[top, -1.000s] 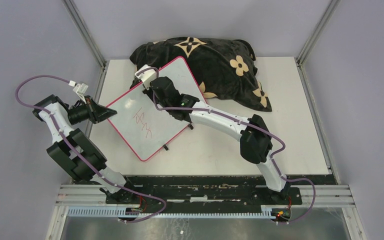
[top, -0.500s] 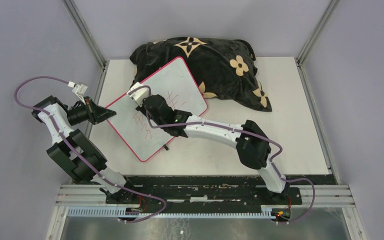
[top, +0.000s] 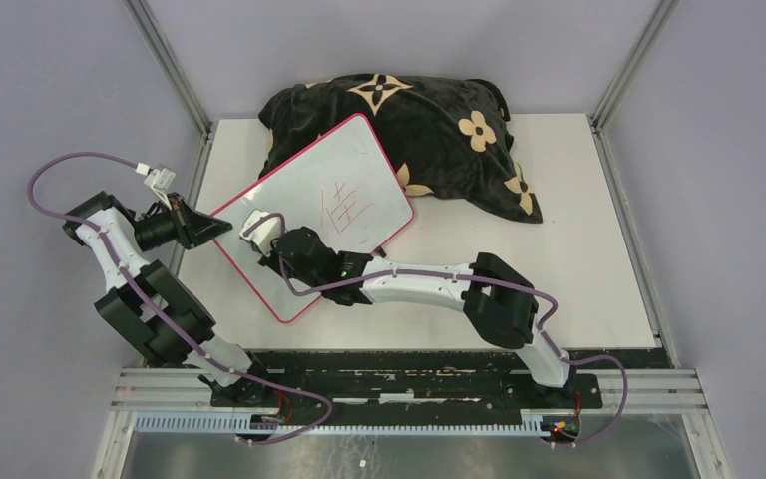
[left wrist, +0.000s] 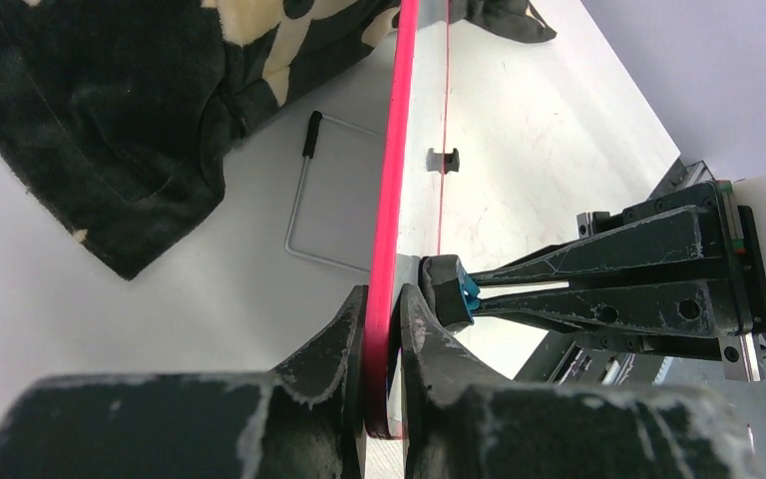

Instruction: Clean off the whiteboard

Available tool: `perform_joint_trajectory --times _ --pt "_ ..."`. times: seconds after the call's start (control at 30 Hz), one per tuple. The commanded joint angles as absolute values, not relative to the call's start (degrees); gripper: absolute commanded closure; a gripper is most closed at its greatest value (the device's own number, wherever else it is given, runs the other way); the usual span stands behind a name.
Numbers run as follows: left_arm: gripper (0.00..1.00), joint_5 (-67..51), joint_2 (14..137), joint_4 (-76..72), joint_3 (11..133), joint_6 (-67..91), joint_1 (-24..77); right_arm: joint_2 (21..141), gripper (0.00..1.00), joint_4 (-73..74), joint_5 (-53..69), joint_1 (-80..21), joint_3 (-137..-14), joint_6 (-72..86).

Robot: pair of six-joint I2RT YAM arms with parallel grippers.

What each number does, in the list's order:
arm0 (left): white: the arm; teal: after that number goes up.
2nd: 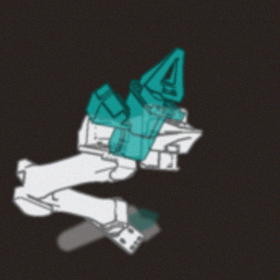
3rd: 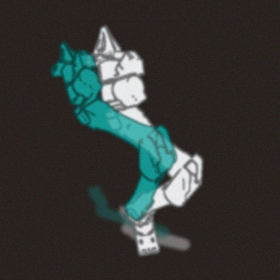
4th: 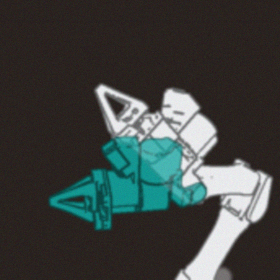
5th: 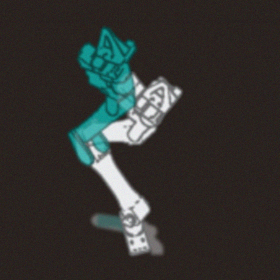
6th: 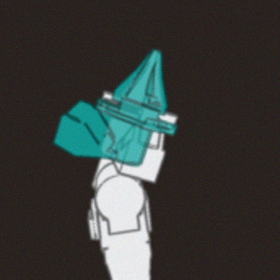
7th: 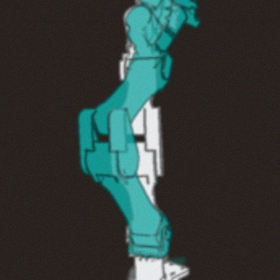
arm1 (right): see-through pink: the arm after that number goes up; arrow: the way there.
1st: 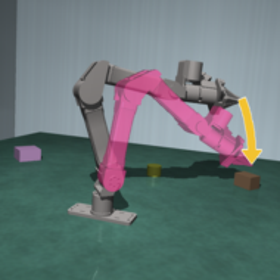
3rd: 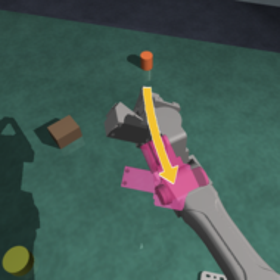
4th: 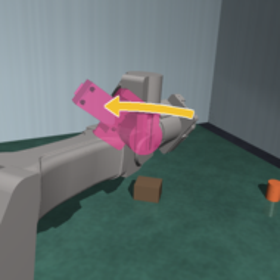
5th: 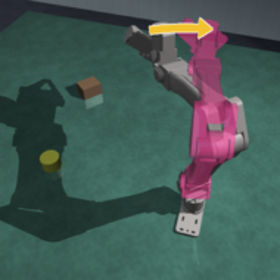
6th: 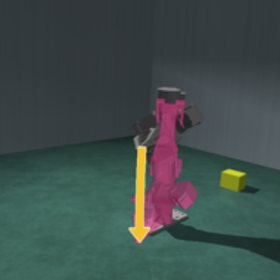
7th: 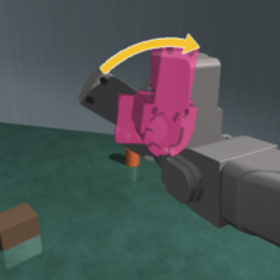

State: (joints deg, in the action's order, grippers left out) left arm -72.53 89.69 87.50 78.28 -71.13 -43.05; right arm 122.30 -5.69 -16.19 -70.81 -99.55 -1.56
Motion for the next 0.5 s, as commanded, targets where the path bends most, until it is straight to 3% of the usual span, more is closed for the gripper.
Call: perform_joint_trajectory --times 0.0,0.47 --pt "0.97 -66.3 87.9 83.7 77.7 -78.4 -43.2 119.3 1.00 -9.3 -15.9 -70.7 -98.0 -1.3" --pt "0.97 -65.4 87.8 83.7 77.6 -78.5 -43.1 118.9 1.00 -7.3 -22.3 -62.4 -99.2 -3.6"
